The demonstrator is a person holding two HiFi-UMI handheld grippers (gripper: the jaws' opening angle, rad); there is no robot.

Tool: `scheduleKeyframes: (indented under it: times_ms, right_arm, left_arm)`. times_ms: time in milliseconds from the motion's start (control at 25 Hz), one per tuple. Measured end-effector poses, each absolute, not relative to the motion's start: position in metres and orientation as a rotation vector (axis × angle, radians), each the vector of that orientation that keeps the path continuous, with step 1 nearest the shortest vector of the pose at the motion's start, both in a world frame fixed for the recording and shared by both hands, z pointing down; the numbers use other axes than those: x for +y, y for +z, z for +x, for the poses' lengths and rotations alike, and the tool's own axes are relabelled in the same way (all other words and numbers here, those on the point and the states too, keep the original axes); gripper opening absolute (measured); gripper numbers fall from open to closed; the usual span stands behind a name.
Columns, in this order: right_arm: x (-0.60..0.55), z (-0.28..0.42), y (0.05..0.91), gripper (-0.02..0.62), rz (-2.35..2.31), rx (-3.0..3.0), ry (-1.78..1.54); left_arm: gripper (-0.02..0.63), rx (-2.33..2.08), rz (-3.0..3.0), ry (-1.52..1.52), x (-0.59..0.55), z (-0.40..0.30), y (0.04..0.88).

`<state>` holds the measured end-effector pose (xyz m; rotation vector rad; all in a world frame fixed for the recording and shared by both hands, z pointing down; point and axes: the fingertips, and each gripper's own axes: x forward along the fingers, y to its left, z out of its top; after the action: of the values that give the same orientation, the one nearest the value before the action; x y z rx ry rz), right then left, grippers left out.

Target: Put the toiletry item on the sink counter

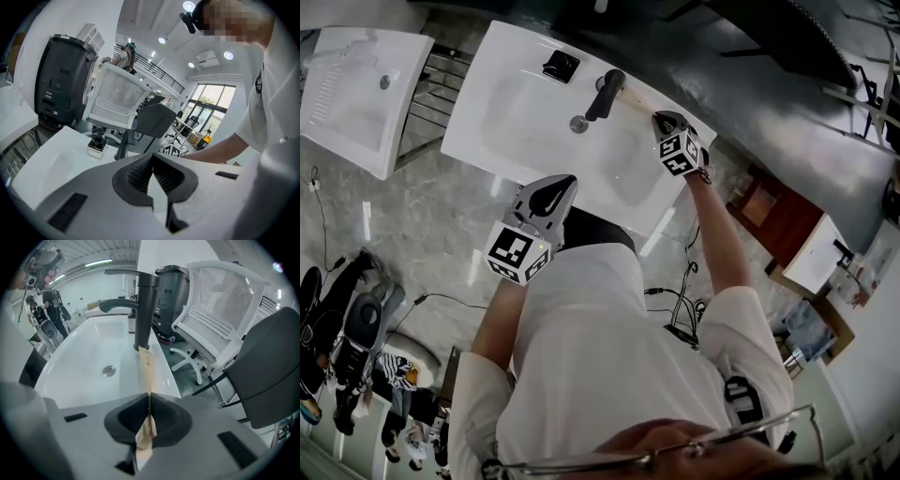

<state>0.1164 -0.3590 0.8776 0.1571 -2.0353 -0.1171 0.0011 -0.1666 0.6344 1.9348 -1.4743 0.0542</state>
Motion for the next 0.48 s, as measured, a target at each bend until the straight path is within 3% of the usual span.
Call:
scheduleKeyframes:
  times_ms: [160,280,480]
  right_arm:
    - [-0.3626,0.1109,0.8807,0.035,0.160,-2.031,-0.127]
    - [-0.3585,0.1113,0.8838,0.100,0.135,-2.013,-0.123]
    - [-0.3561,0.1115,0.8805,0.144,0.138,-2.013,-0.113]
  left_arm:
    - [0.003,-1.482,1.925,0.058,-0.1668,-0.0008,0.6377]
    - [0.003,-1.487,1.920,0.057,-0.1675,-0.0005,0.6369]
    - [0.003,-1.494,1.926,0.051,-0.1685,-0.0015,0.6338]
